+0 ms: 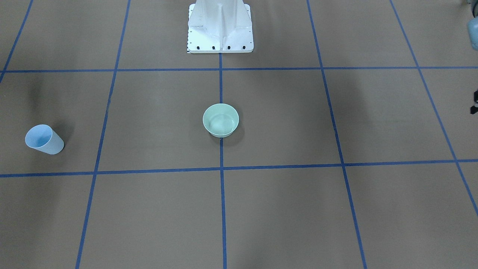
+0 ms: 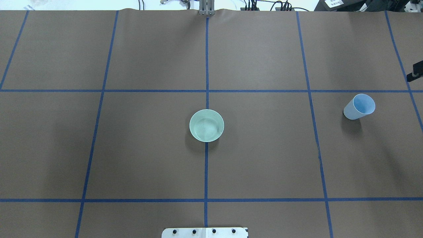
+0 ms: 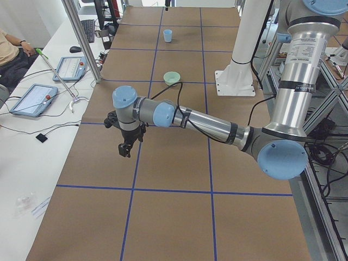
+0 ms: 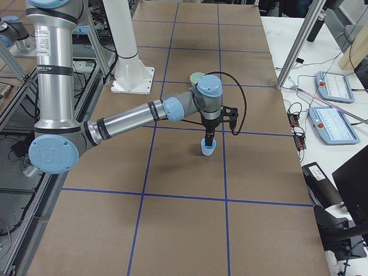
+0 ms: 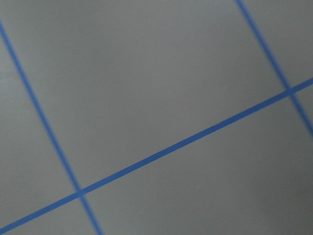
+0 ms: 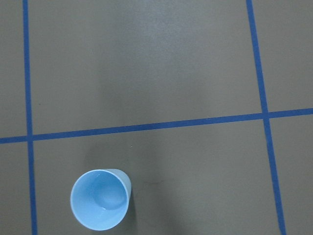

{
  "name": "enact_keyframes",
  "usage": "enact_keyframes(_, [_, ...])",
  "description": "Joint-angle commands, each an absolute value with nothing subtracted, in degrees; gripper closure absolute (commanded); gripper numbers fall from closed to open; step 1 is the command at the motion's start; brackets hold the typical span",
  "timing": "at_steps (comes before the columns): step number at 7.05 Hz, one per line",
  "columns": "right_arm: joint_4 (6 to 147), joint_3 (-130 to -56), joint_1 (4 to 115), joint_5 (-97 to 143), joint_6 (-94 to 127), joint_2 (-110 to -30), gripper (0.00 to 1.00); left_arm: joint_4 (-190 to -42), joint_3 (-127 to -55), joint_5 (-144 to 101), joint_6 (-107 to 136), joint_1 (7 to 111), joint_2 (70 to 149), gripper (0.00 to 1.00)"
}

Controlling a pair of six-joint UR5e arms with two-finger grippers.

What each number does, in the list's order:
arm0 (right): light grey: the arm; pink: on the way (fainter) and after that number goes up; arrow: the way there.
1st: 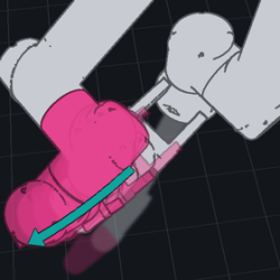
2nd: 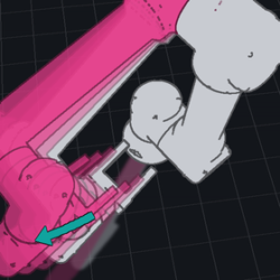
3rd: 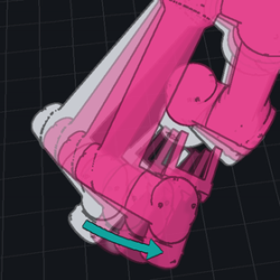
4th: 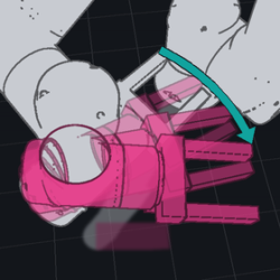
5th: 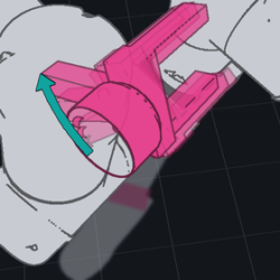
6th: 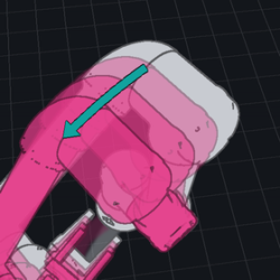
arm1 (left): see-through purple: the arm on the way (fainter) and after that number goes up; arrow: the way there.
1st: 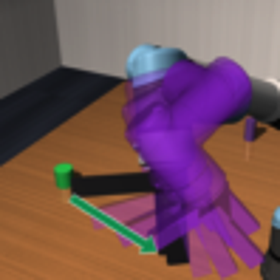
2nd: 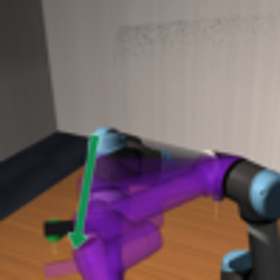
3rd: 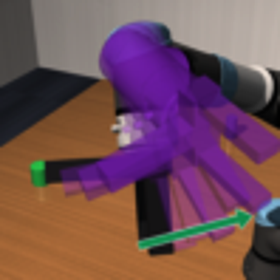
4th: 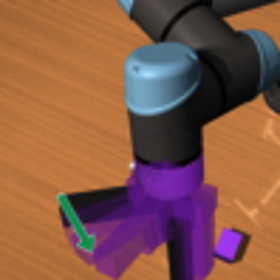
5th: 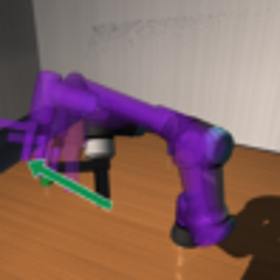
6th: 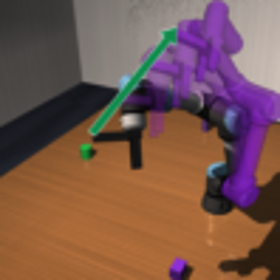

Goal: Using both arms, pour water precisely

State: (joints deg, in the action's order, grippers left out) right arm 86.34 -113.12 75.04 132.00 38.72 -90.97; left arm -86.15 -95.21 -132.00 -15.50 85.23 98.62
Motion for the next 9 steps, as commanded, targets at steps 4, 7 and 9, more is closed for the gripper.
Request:
enact_keyframes(4, [85.7, -119.8, 49.7, 98.4, 78.6, -90.8, 0.0, -86.2, -91.3, -132.3, -17.6, 90.9, 95.7, 0.0])
enact_keyframes(7, [91.3, -119.1, 35.4, 76.4, 97.3, -91.0, 0.0, -86.2, -91.3, -132.3, -17.6, 90.9, 95.7, 0.0])
enact_keyframes(9, [100.0, -115.8, 29.9, 67.0, 107.7, -86.2, 0.0, -86.2, -91.3, -132.3, -17.6, 90.9, 95.7, 0.0])
